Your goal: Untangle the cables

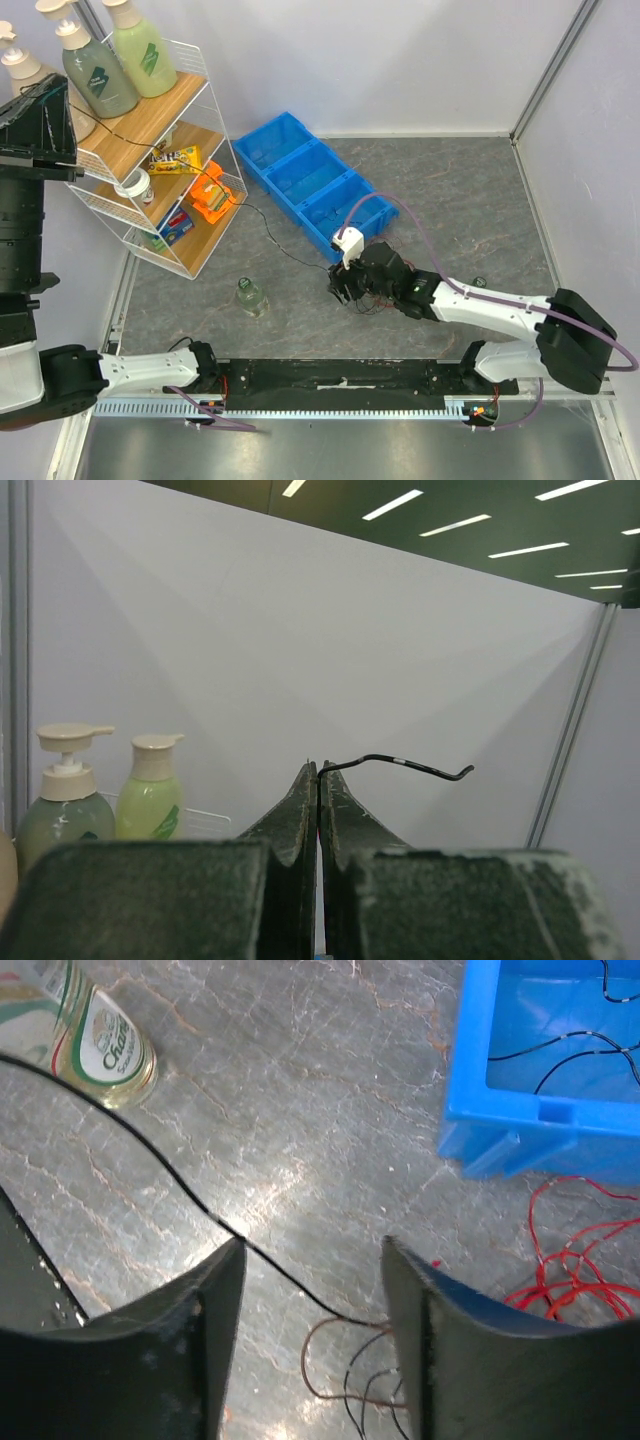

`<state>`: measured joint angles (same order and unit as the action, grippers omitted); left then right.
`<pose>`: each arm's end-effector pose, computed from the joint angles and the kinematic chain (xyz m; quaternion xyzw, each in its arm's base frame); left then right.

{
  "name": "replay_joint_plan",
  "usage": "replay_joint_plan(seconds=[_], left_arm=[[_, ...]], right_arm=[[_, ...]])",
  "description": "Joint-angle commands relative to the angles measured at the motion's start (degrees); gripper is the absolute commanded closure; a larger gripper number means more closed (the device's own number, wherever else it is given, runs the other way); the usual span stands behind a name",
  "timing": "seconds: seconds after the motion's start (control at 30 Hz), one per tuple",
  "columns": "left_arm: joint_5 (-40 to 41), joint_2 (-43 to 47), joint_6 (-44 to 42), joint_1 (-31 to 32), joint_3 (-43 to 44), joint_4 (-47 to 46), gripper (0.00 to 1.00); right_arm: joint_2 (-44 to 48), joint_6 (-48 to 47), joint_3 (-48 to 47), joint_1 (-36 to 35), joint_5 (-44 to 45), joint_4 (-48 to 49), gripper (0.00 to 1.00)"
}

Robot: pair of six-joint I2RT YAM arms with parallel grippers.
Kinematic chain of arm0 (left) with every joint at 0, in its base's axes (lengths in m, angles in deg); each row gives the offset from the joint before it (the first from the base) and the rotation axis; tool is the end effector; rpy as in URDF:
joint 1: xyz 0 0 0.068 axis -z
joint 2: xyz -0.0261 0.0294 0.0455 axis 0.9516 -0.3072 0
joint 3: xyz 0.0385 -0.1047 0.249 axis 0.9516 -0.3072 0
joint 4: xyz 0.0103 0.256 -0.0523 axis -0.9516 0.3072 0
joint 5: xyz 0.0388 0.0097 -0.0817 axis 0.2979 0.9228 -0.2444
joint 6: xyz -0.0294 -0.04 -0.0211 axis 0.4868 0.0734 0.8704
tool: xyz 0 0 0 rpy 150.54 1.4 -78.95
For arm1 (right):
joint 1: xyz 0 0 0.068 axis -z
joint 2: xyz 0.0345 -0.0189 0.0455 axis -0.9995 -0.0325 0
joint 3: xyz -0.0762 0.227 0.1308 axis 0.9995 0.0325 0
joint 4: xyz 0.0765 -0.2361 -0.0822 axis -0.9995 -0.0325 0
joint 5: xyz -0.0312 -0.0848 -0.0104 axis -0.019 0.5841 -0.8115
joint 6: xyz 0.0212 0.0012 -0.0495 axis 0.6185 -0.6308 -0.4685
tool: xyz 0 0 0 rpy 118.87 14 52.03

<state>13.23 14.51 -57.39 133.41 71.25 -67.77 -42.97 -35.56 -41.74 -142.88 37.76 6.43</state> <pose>0.0242 0.0028 0.6519 -0.0079 0.4545 -0.1656 0.8752 0.1578 0.2220 0.2226 -0.2890 0.8189 0.2778 0.4107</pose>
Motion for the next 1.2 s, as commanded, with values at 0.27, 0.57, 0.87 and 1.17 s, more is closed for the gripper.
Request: replay_joint_plan(seconds=[0.27, 0.57, 0.87, 1.17], left_arm=[[-5.89, -7.01, 12.46, -0.04, -5.8, 4.11, 0.98], [-11.06, -37.05, 18.52, -4.52, -0.64, -4.06, 0.98], [-22.13, -62.91, 36.01, -10.93, 9.38, -4.07, 0.98], [-36.55, -78.31, 41.21, -13.66, 22.57, 4.89, 0.88]], right_arm=[[15.33, 4.76, -6.35, -1.86, 0.98, -8.87, 1.0], [28.61, 14.78, 1.11, -2.39, -7.56, -12.58, 1.0], [39.09, 21.03, 5.69, -2.56, 0.78, -22.15, 1.0], [37.68, 23.84, 4.91, -2.48, 6.57, -25.84, 1.0]])
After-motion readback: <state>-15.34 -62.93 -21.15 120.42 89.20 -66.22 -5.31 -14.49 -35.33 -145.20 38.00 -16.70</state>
